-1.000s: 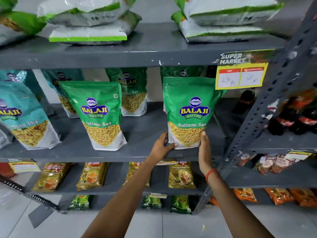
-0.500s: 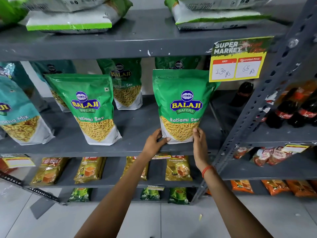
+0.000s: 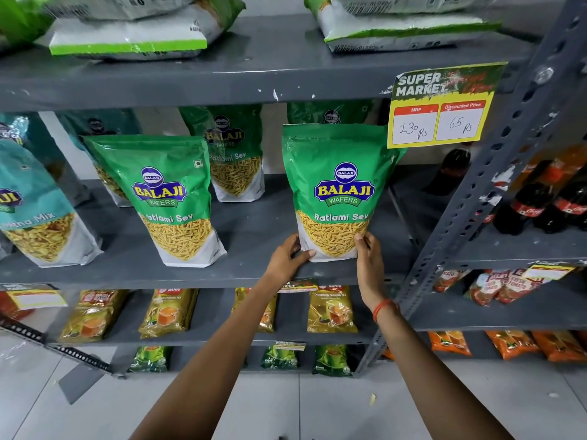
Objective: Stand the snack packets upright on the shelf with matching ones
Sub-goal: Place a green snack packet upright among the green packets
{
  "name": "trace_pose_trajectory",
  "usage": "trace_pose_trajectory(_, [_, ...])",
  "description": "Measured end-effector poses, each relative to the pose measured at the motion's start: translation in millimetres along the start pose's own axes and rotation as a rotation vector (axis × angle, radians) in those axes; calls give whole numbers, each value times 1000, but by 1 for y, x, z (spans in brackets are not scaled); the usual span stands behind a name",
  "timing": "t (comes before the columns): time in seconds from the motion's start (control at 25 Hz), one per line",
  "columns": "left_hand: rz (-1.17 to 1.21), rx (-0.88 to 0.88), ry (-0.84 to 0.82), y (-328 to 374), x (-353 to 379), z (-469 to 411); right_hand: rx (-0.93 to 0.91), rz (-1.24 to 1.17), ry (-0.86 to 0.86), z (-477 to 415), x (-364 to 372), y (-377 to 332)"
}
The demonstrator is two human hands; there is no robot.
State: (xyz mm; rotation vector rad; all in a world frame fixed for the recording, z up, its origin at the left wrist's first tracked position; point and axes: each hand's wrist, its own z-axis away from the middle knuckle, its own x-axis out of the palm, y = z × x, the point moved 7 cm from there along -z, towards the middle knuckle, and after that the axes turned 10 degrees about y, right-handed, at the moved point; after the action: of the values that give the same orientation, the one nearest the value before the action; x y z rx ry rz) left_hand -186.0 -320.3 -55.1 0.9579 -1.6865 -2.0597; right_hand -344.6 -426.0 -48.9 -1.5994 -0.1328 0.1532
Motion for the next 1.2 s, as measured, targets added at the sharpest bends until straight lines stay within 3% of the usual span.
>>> trace_pose_trajectory(0.12, [-17,9,-7,5,3,5,-39,1,130,13,-6,-11])
trace_pose_trajectory(0.24, [-86,166,170,32,-13,20,-513,65,312,44,0,-70])
trace_pose_trajectory(0.36, [-120,518,438,79,-56,47,-801,-4,249,75,47,-116])
trace_pose_trajectory(0.48, [-163,792,675,104,-120,62,-763,-67,153,89,107,-131])
trace_pose_trajectory(0.64, [-318,710,932,65,-226,56,-583,-35,-88,111,197,-107])
trace_pose_trajectory(0.72, [-336,594,893,26,-272,41,-404,70,-220,118,239,-81])
trace_pose_trajectory(0.8, [-193,422,687,-15,-296,22,-266,114,-299,126,262,-55])
trace_pose_trajectory(0.92, [160,130,347,-66,-296,3,-141,39,-288,132,269,-33])
trace_pose_trajectory(1.2, [253,65,262,-73,-270,-5,-150,55,-189,114,243,-24])
